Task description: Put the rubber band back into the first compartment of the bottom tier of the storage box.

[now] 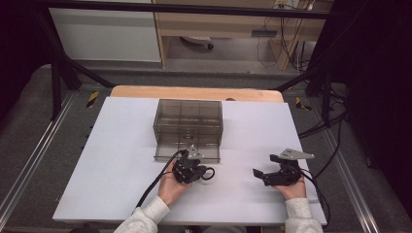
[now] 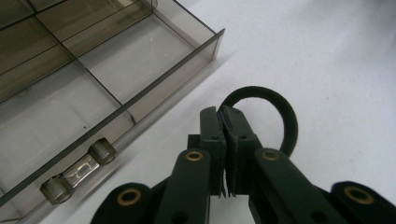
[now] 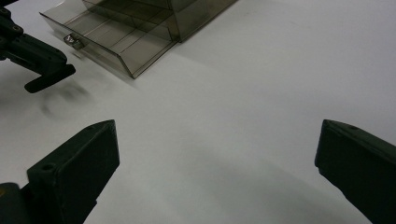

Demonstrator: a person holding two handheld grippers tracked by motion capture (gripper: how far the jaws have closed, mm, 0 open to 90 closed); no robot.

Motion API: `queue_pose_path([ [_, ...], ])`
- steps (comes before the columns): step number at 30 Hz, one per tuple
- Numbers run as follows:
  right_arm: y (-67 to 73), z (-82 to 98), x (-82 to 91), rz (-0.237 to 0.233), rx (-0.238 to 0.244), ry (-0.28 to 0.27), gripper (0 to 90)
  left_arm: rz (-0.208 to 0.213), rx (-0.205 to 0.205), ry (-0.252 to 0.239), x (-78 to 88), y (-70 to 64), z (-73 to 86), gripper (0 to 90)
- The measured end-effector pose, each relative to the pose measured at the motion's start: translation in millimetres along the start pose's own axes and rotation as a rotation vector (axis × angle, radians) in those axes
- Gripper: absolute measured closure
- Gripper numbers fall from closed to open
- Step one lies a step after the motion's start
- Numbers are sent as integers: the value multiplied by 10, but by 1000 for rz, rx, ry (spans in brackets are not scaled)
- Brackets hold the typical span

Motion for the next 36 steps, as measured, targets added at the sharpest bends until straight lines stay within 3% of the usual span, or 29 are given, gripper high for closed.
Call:
queue_pose_path([
  [36, 2, 7, -2, 1, 1, 5, 4, -4, -13, -5, 179, 42, 9, 867],
])
Point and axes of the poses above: each handheld gripper's, and its own axes: x roughly backward along the jaws, z roughly out of its underside, y roughly to its left, the point moved 8 cm from there along -x, roughly forward along the jaws, and after that the axes turned 7 degrees about -x, right-handed, at the moved point
